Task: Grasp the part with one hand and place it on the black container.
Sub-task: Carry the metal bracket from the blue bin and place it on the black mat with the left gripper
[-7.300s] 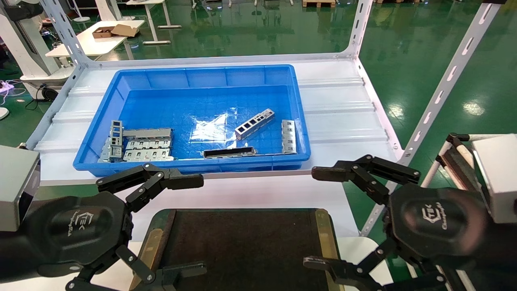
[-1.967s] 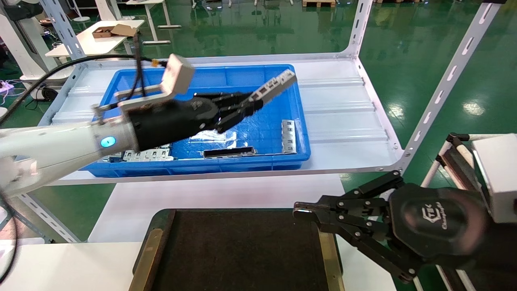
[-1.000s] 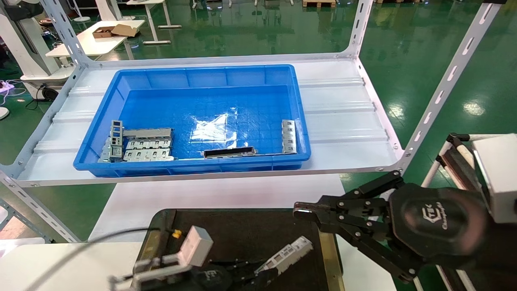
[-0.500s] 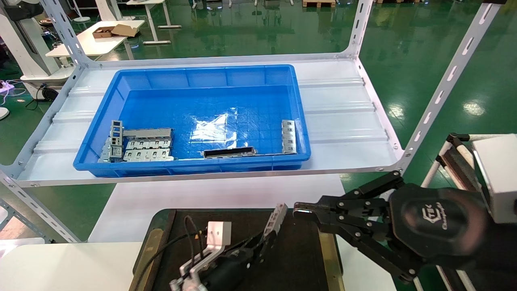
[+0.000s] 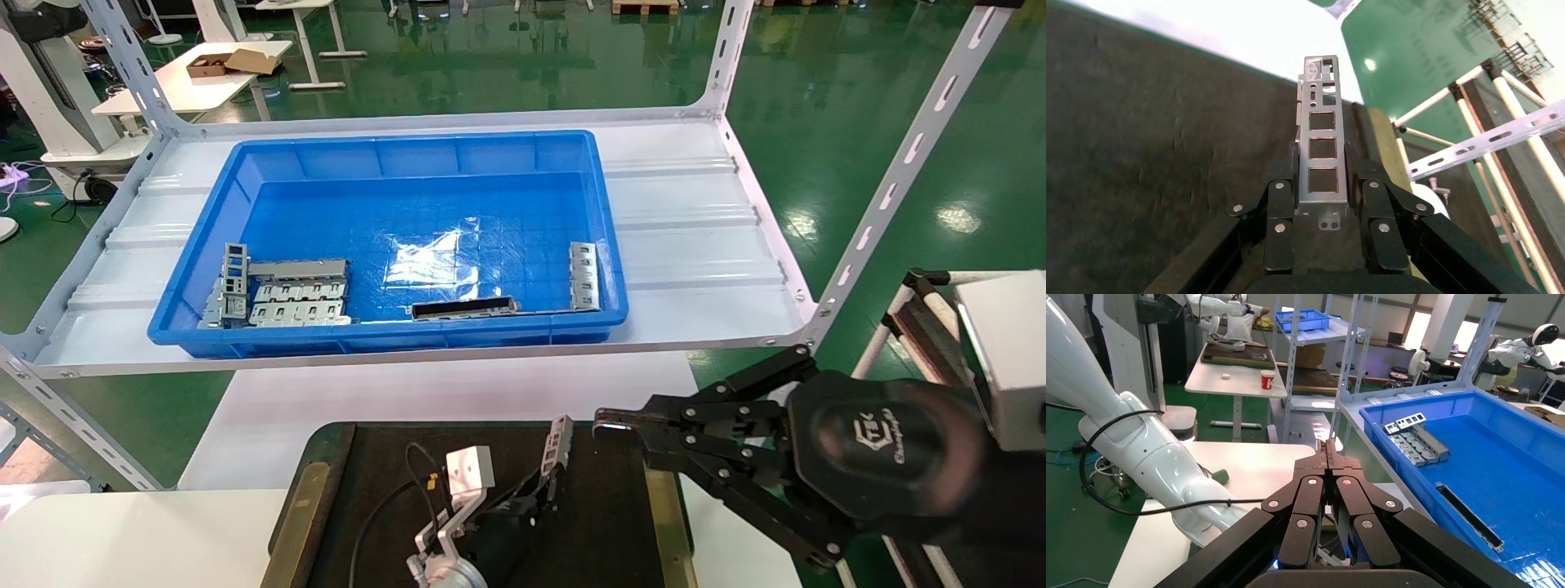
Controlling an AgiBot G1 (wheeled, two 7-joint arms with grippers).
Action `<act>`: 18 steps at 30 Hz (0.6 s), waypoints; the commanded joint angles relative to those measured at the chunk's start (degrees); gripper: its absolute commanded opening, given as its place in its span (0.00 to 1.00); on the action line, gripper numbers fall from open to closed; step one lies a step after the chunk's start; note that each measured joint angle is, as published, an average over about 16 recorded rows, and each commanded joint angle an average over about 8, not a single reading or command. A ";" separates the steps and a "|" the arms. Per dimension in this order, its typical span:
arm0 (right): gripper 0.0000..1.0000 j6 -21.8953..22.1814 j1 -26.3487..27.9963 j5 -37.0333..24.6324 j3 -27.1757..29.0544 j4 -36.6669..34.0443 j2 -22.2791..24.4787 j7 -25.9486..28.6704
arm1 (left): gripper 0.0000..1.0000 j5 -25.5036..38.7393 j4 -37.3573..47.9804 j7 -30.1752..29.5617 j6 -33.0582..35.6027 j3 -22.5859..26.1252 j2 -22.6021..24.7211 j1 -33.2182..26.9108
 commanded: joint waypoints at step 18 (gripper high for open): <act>0.88 0.00 0.00 0.01 -0.01 0.00 0.00 0.00 | 0.72 -22.79 1.03 4.18 -12.29 16.13 0.90 -6.40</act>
